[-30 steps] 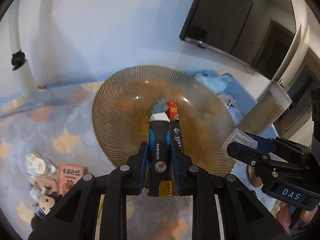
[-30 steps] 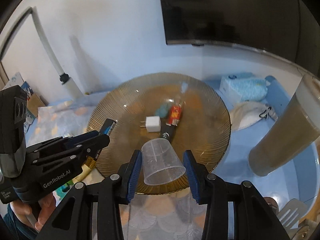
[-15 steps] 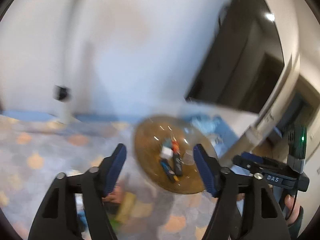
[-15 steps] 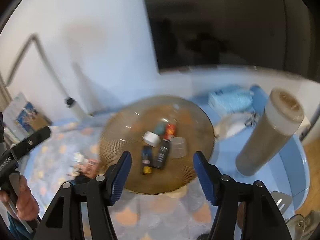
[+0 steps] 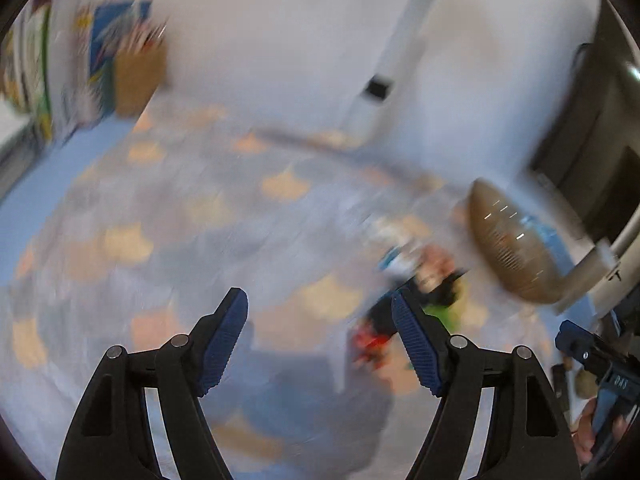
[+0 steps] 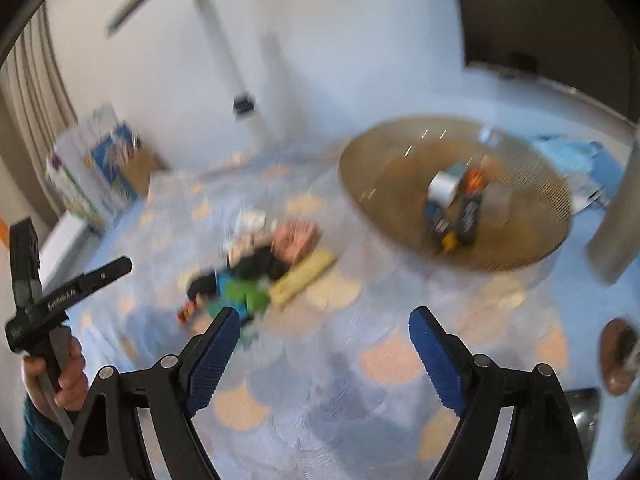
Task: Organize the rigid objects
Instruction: 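Carry the battery and clear cup over the glass bowl and open both tools, then grasp the red-shirted figure with the left tool while the right tool grasps the green translucent figure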
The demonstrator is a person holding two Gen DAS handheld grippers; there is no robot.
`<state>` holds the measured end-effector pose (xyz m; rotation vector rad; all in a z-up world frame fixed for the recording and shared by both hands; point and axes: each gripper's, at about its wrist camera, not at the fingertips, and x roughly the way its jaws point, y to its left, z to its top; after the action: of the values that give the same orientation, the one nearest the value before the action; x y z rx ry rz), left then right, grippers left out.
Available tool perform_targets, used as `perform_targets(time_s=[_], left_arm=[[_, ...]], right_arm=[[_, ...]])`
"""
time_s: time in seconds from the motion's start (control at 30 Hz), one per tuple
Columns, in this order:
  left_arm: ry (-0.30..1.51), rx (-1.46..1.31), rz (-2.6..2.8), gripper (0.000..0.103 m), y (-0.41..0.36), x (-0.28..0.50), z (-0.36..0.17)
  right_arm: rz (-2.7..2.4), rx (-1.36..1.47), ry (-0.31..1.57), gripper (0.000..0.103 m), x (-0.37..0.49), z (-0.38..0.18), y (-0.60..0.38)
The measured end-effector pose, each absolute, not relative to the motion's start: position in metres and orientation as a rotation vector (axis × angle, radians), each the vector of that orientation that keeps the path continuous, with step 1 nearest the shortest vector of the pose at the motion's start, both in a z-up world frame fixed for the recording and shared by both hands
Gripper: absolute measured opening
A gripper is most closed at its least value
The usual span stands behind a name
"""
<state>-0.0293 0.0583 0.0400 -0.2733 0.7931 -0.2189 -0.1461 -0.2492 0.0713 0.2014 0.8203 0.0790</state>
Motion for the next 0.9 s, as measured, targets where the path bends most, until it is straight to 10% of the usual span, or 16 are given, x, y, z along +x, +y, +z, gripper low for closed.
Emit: perform_targets(time_s=[0.7, 0.9], left_arm=[[0.834, -0.177, -0.450, 0.071, 0.027, -0.026, 0.033], [0.907, -0.085, -0.537, 0.057, -0.002, -0.002, 0.024]], right_arm=[[0.224, 0.149, 0.858, 0.084, -0.130, 0.038, -0.187], [0.234, 0.018, 0.923, 0.059, -0.112, 0.018, -0.147]])
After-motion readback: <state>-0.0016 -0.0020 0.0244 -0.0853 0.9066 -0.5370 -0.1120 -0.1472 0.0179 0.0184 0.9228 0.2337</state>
